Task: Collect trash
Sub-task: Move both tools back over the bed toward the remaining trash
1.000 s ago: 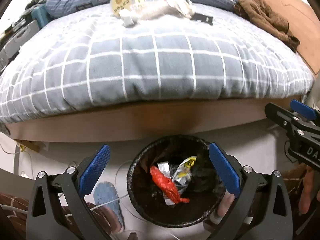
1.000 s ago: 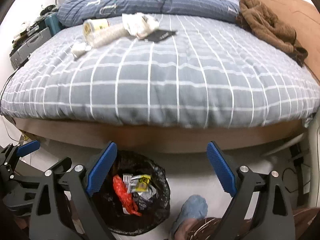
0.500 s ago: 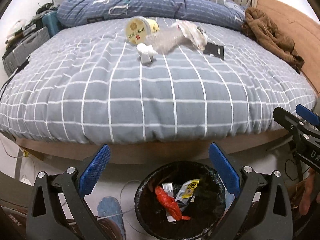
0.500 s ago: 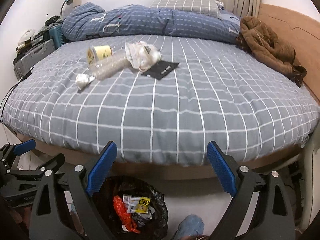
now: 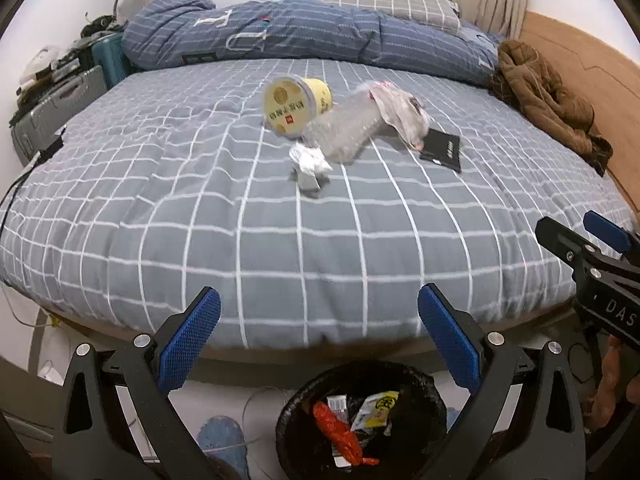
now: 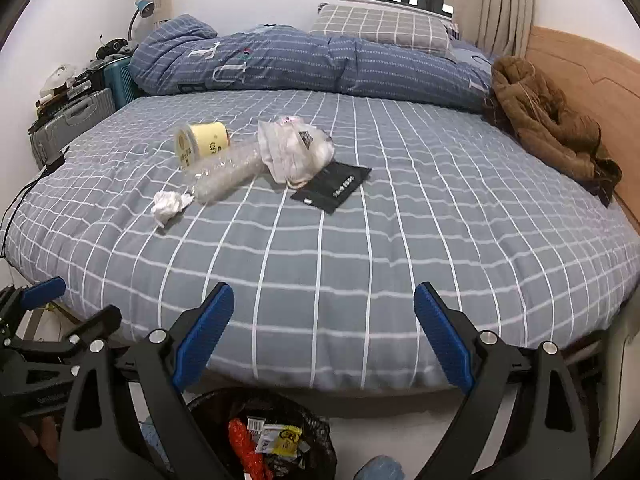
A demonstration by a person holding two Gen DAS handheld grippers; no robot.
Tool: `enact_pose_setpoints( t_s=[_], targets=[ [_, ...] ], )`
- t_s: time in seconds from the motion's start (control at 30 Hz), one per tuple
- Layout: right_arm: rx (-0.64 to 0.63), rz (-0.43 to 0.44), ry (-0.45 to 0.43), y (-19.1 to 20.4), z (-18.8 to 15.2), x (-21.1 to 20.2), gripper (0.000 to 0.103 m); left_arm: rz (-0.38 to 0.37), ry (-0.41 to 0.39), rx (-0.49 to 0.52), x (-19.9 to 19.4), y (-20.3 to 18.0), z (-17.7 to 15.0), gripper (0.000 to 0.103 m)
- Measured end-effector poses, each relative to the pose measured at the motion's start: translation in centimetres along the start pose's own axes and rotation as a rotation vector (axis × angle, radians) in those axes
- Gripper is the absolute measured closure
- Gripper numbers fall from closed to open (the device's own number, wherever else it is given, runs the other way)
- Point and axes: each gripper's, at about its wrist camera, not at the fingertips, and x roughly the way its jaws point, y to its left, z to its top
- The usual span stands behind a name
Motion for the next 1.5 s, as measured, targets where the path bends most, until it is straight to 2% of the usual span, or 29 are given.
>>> enact_pose_setpoints(
  t_s=[0.4,0.63,1.2,1.37,1.5],
  targets=[
    [-0.005,0.004,0.008,-0.3,3.7,3.8,0.015,0.030,-0.019,-0.021,3.5,1.9,5.3,0.006],
    [-0.019,-0.007,0.015,-0.2,6.7,7.4,0.017,0.034,-0.012,-0.010,6.0,2.1,7.7,0.006],
    [-0.036,-0.009,0.005,-0.1,13.3,15.1,0.018,0.019,-0.001,-0.004,11.1,3.1,13.3,0.006],
    [-0.029,0.012,-0.008,-0.1,15.1,16.8,0.018,-0.010,0.013,-0.025,11.4,3.2,13.6,0.006],
    [-0.020,0.035,-0.006,0.0,16.2,18.3,0.018,-0.020,0.031,-0.004,11.6,2.6,12.9,0.006]
  ],
)
